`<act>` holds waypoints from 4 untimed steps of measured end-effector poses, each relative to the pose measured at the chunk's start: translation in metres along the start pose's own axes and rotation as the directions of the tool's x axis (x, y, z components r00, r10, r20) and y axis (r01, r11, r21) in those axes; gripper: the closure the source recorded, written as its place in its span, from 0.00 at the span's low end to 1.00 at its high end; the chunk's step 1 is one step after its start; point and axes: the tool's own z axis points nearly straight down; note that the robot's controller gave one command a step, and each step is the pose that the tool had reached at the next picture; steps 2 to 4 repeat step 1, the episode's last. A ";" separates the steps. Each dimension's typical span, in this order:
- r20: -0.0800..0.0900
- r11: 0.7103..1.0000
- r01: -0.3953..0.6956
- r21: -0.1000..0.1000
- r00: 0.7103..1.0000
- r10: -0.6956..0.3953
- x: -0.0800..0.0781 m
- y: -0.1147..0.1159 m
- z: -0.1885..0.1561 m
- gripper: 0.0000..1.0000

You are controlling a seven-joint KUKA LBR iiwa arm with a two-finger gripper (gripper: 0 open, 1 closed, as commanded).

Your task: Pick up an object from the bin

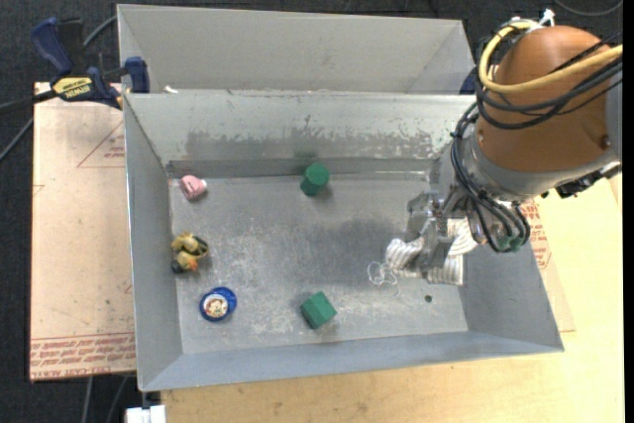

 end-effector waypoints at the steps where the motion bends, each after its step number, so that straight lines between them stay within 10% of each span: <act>1: 0.003 1.000 0.021 0.000 1.000 -0.021 -0.004 0.011 -0.121 1.00; 4: 0.003 1.000 0.021 0.000 1.000 -0.021 -0.004 0.011 -0.121 1.00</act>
Offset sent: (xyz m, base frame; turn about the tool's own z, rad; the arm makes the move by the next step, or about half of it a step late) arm 0.0257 0.0097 -0.1859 0.1059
